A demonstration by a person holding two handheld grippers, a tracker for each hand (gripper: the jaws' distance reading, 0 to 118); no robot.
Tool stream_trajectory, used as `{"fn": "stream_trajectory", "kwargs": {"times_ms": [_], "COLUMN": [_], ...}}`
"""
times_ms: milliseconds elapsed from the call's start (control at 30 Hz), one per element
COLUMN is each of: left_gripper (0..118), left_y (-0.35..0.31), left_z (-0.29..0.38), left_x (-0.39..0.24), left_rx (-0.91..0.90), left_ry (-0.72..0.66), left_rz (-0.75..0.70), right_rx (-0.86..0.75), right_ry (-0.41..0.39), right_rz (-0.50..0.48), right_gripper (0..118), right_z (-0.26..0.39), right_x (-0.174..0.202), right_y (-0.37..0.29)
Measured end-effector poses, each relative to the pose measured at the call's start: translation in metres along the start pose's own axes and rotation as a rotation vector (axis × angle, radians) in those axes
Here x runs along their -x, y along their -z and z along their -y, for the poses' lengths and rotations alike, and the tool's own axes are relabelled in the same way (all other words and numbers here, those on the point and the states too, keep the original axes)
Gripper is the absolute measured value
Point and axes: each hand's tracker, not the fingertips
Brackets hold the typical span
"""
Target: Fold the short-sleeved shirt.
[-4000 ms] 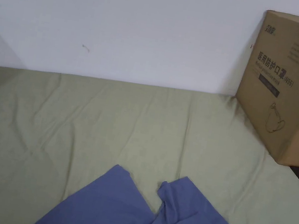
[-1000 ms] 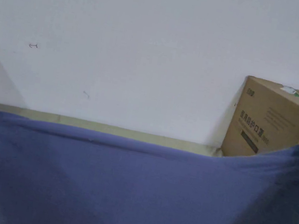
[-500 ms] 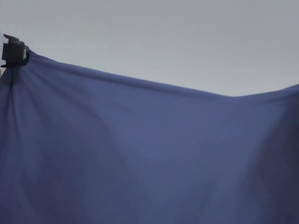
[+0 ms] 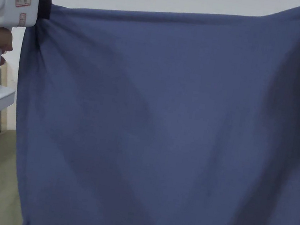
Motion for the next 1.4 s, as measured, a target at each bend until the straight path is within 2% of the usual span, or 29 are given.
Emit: {"fn": "stream_trajectory", "kwargs": {"times_ms": [167, 267, 367, 433, 633, 833, 1067, 1200, 1333, 1400], "left_gripper": [3, 3, 3, 3, 4, 3, 4, 4, 4, 4], "left_y": [0.019, 0.019, 0.009, -0.005, -0.080, -0.179, -0.301, -0.363, -0.401, -0.408], "left_z": [0.050, 0.093, 0.147, 0.185, 0.284, 0.321, 0.349, 0.373, 0.400, 0.419], "left_x": [-0.028, -0.040, -0.045, -0.045, -0.047, -0.029, 0.000, 0.012, 0.022, 0.024], "left_rx": [-0.021, 0.017, 0.100, 0.170, 0.306, 0.382, 0.466, 0.551, 0.629, 0.695], "left_ry": [-0.016, 0.020, 0.051, 0.013, 0.055, -0.007, -0.031, -0.068, -0.084, -0.057], "left_rz": [-0.045, -0.034, -0.005, 0.017, 0.071, 0.104, 0.156, 0.140, 0.139, 0.142], "right_rx": [-0.029, -0.012, 0.075, 0.148, 0.366, 0.450, 0.522, 0.593, 0.682, 0.782], "right_ry": [0.035, 0.047, 0.071, 0.075, 0.102, 0.127, 0.163, 0.108, 0.103, 0.065], "right_rz": [0.045, 0.025, -0.017, -0.058, -0.100, -0.115, -0.248, -0.302, -0.300, -0.276], "right_gripper": [1, 1, 1, 1, 1, 1, 1, 1, 1, 1], "right_z": [0.062, 0.120, 0.190, 0.234, 0.341, 0.364, 0.352, 0.366, 0.393, 0.416], "right_x": [0.014, 0.017, 0.018, 0.021, 0.036, 0.028, 0.014, 0.017, 0.016, 0.019], "right_y": [0.011, -0.004, -0.026, -0.046, -0.153, -0.272, -0.423, -0.494, -0.538, -0.544]}}
